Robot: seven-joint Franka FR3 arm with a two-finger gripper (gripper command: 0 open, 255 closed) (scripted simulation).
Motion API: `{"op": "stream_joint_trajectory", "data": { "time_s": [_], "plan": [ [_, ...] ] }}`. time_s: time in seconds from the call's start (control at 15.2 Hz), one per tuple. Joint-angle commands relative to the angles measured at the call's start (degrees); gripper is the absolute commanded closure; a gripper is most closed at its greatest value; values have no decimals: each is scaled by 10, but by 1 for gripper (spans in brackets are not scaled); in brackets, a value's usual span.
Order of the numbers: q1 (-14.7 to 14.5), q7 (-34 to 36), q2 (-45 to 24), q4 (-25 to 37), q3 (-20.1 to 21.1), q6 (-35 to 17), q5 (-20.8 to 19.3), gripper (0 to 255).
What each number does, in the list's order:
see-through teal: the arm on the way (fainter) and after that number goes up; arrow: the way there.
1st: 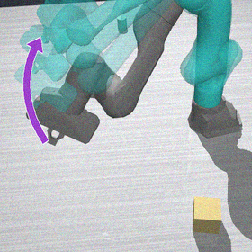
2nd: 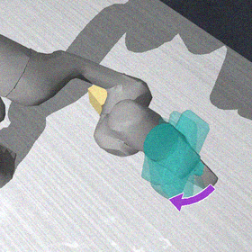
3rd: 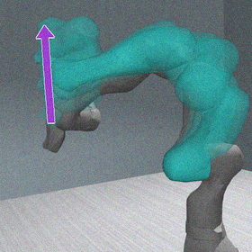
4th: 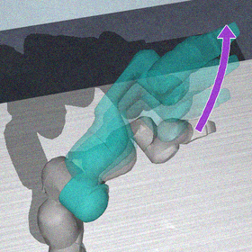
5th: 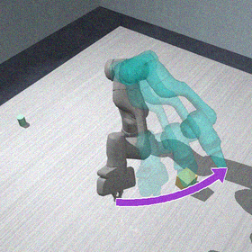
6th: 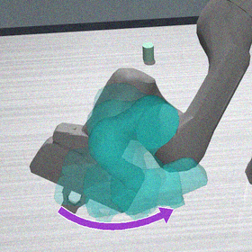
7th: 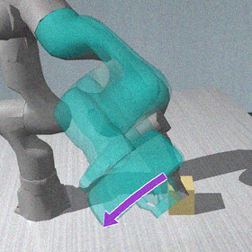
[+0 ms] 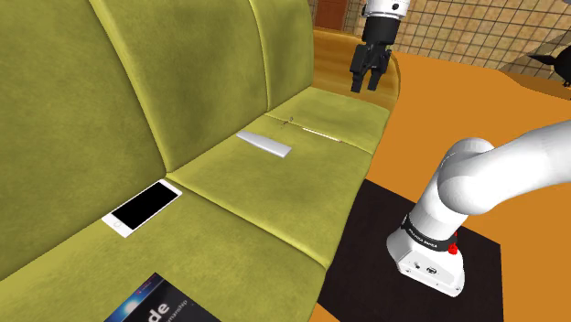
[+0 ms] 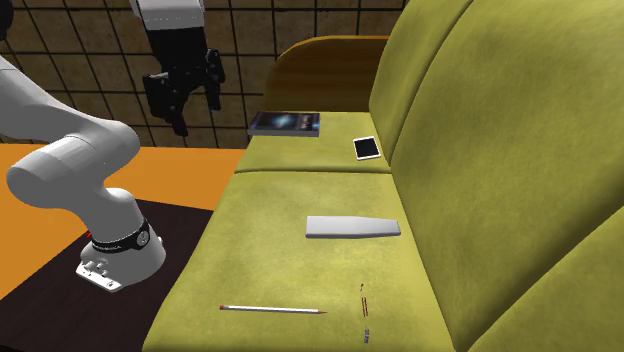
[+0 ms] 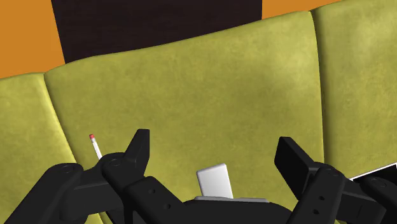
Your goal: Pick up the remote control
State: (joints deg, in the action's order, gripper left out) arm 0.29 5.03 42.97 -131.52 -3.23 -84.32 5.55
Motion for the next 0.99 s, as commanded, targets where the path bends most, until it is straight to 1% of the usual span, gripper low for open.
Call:
{"op": "stream_joint_trajectory", "data": {
  "time_s": [0.0, 0.46, 0.92],
  "plan": [
    [0, 0, 0, 0, 0, 0, 0, 0],
    [-17, -27, -104, -17, 16, -134, -7, 0],
    [-31, -47, -232, 6, 32, -254, -18, 0]
  ]
}}
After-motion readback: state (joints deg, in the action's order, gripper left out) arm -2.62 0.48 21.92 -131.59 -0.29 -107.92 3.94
